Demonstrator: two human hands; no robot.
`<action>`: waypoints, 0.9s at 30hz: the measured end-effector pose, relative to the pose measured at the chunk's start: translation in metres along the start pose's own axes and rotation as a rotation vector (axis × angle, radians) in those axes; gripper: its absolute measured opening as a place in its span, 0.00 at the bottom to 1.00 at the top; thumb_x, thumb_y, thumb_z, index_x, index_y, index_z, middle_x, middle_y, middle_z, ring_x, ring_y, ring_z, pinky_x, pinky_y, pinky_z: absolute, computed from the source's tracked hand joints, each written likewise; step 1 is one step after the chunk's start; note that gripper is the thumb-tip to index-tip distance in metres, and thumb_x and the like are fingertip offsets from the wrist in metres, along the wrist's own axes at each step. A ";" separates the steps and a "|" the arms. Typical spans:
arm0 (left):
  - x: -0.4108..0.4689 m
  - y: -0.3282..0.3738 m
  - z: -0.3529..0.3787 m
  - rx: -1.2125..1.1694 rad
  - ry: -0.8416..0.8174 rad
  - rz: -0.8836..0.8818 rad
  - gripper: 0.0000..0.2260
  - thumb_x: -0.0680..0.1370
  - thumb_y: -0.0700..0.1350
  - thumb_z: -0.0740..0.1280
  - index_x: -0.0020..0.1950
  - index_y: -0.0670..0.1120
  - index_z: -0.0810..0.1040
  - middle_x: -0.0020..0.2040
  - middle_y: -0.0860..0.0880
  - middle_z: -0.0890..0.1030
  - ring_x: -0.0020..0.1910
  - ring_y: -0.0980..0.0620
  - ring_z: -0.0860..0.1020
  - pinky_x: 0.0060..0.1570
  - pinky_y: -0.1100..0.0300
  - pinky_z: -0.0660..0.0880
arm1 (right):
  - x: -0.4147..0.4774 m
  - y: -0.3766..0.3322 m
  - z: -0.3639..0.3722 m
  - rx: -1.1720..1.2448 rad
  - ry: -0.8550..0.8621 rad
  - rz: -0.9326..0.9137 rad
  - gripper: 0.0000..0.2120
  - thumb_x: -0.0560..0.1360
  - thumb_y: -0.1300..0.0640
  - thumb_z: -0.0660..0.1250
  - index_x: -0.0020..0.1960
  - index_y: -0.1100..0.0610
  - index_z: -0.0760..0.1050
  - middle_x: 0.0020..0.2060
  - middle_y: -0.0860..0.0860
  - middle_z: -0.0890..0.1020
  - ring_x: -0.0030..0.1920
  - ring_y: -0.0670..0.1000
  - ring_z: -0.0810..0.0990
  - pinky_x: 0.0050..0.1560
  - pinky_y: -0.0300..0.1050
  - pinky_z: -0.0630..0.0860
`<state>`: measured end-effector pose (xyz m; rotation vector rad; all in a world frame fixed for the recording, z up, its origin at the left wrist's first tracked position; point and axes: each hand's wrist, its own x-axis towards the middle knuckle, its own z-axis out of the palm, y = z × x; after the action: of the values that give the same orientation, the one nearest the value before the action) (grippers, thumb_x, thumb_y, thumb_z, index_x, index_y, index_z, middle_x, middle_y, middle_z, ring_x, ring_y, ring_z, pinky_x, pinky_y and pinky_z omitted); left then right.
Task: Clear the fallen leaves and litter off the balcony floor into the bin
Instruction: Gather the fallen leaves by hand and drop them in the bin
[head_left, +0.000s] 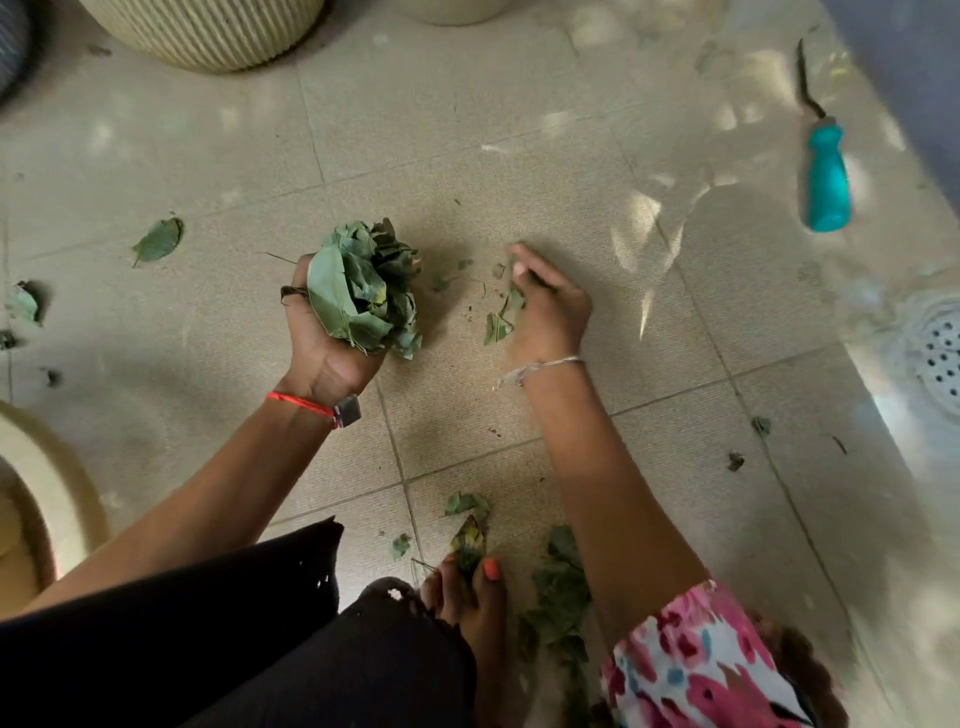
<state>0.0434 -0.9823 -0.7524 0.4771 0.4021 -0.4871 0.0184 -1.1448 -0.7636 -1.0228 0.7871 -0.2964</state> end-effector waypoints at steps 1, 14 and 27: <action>0.000 -0.002 0.000 -0.003 -0.004 -0.006 0.31 0.46 0.46 0.82 0.47 0.46 0.80 0.49 0.49 0.78 0.49 0.51 0.76 0.52 0.58 0.75 | 0.005 -0.008 -0.007 0.267 -0.054 0.180 0.10 0.69 0.74 0.67 0.47 0.65 0.79 0.51 0.58 0.82 0.47 0.50 0.82 0.44 0.34 0.80; 0.002 -0.017 0.009 0.046 -0.062 -0.057 0.30 0.47 0.46 0.82 0.48 0.43 0.81 0.48 0.47 0.79 0.44 0.48 0.80 0.50 0.55 0.77 | 0.006 -0.043 -0.040 0.540 -0.197 0.429 0.12 0.71 0.60 0.56 0.30 0.58 0.69 0.28 0.55 0.75 0.27 0.52 0.74 0.24 0.34 0.66; -0.006 -0.021 0.015 0.063 -0.039 -0.022 0.09 0.65 0.49 0.64 0.37 0.46 0.81 0.38 0.53 0.81 0.40 0.54 0.79 0.46 0.62 0.77 | 0.001 0.003 -0.028 -1.410 -0.134 -0.788 0.22 0.74 0.39 0.62 0.52 0.58 0.76 0.36 0.53 0.83 0.32 0.52 0.79 0.31 0.40 0.64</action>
<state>0.0310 -1.0039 -0.7442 0.5239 0.3558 -0.5306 -0.0013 -1.1616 -0.7744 -2.6625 0.3439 -0.3153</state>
